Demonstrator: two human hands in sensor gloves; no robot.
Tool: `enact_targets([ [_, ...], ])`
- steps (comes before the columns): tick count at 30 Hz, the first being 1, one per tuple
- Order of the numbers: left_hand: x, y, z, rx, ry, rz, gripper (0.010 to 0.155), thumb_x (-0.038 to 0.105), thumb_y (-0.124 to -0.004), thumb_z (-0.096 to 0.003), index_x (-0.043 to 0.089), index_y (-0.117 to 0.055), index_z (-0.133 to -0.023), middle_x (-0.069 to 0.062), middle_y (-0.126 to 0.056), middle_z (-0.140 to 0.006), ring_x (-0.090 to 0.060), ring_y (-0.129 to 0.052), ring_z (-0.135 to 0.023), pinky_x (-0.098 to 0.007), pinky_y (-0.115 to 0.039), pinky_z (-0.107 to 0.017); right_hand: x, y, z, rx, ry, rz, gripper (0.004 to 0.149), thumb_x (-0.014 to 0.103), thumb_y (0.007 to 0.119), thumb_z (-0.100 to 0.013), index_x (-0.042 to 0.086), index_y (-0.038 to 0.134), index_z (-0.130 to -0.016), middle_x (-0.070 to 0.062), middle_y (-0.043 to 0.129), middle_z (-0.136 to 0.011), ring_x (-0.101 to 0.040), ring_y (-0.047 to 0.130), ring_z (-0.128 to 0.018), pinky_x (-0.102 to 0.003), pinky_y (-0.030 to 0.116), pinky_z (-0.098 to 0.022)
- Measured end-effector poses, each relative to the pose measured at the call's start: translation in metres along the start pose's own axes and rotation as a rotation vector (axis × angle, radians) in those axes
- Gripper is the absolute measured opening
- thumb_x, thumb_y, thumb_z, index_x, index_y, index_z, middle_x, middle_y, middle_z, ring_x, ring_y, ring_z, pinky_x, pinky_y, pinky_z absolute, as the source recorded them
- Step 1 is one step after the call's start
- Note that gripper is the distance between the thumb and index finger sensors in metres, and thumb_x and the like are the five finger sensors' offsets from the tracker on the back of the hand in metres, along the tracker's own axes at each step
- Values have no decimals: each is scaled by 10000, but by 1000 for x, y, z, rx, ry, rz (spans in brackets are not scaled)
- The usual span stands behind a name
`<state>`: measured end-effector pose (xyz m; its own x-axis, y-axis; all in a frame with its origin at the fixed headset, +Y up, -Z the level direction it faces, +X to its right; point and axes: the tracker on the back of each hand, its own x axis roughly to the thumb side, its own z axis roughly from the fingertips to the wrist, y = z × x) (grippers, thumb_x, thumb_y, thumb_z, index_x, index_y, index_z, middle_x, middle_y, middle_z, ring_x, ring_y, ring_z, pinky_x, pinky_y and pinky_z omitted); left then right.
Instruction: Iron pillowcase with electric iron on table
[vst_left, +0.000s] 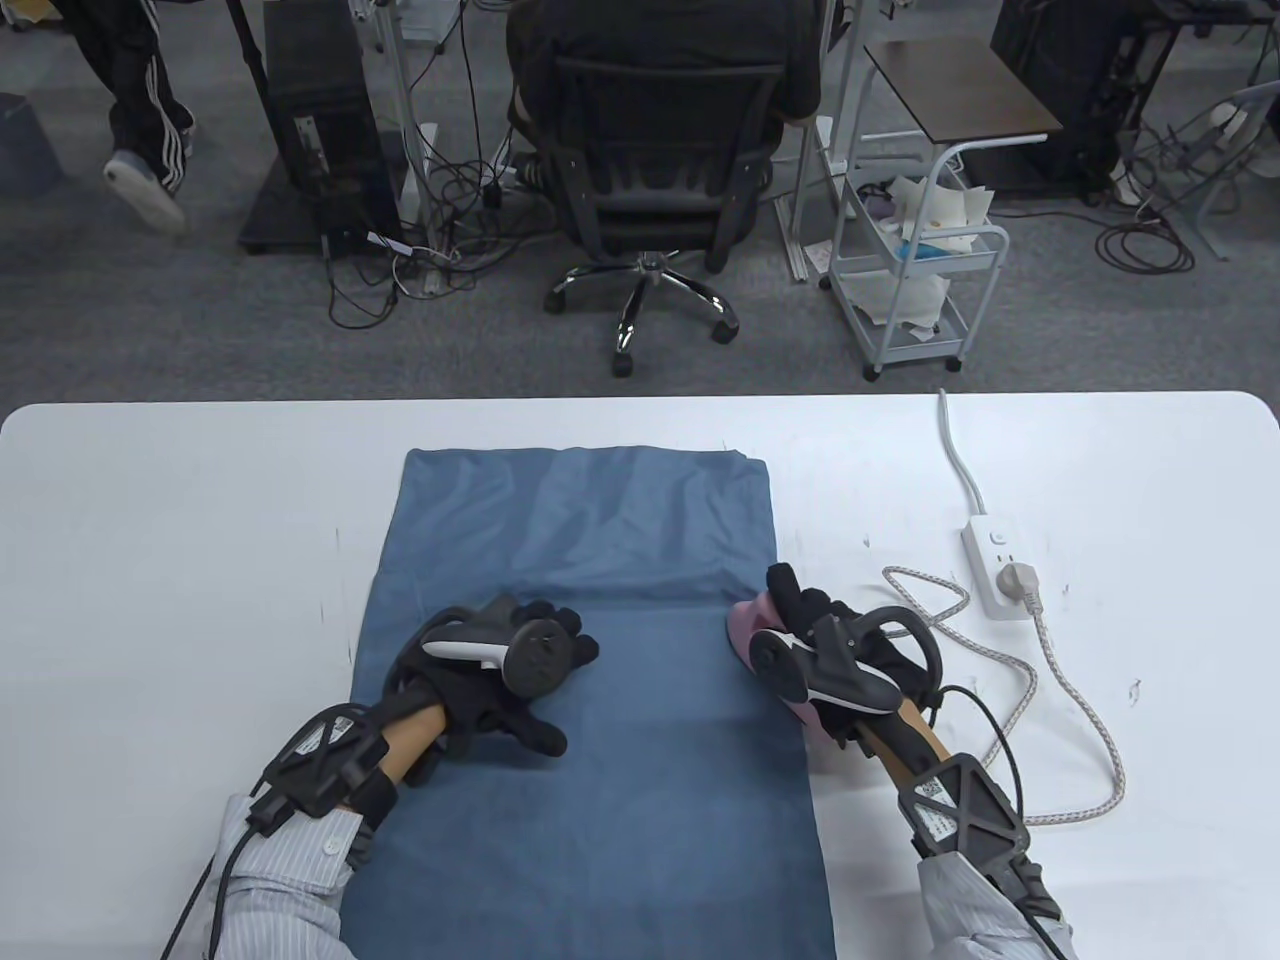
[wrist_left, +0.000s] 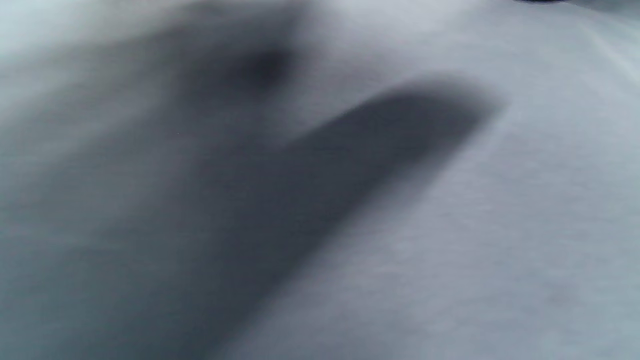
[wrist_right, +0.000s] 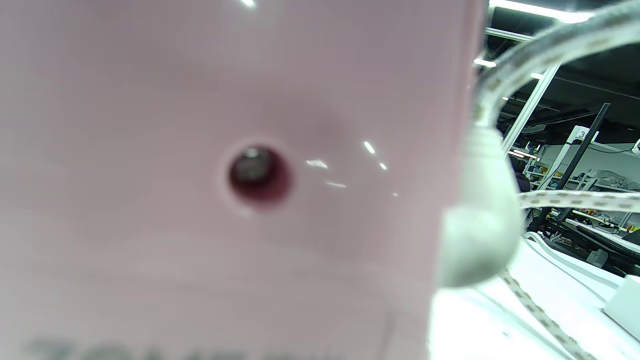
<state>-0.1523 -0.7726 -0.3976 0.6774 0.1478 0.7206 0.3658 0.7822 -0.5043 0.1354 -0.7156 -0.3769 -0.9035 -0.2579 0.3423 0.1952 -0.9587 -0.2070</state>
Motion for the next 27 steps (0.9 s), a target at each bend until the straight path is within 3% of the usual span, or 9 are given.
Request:
enact_targets([
  [6, 17, -12, -16, -86, -104, -54, 1083, 719, -582, -375, 251, 104, -1070, -203, 260, -1057, -529, 187, -948, -669, -16, -691, -10, -8, 2, -51, 25, -41, 715, 422, 562, -556, -21, 412, -1096, -114, 855, -828, -145, 945, -450, -303, 859, -356],
  [10, 23, -21, -20, -158, -175, 21, 1048, 693, -592, -435, 237, 97, -1080, -216, 239, -1065, -535, 175, -942, -677, -37, -686, -13, -11, -1, -73, 17, -21, 719, 427, 569, -551, -17, 415, -1095, -109, 855, -828, -143, 944, -454, -302, 859, -360],
  [14, 30, -30, -18, -132, -146, -73, 1046, 674, -593, -459, 228, 144, -1052, -234, 264, -1039, -542, 186, -930, -684, -22, -668, -14, -10, -1, -84, 23, -18, 722, 429, 574, -549, -16, 415, -1095, -109, 856, -826, -142, 945, -451, -301, 859, -358],
  [21, 66, -54, -2, -99, -189, -169, 1077, 736, -490, -440, 160, 199, -1035, -290, 287, -1010, -587, 183, -902, -709, -40, -649, -7, -18, 2, -128, -14, -44, 727, 432, 579, -547, -17, 417, -1095, -107, 859, -824, -141, 946, -450, -299, 860, -357],
  [24, 85, -68, 9, -46, -226, -131, 1059, 726, -486, -458, 142, 160, -1060, -307, 259, -1024, -598, 171, -902, -722, -47, -636, 2, -22, 4, -142, -60, -47, 727, 432, 580, -547, -17, 418, -1095, -108, 861, -823, -141, 947, -447, -298, 861, -356],
  [27, 96, -72, 22, -68, -293, -100, 1049, 728, -457, -460, 127, 154, -1063, -316, 251, -1026, -599, 148, -919, -711, -63, -653, 13, -26, 6, -154, -111, -47, 727, 433, 581, -547, -18, 419, -1094, -107, 860, -823, -140, 948, -447, -297, 861, -354],
])
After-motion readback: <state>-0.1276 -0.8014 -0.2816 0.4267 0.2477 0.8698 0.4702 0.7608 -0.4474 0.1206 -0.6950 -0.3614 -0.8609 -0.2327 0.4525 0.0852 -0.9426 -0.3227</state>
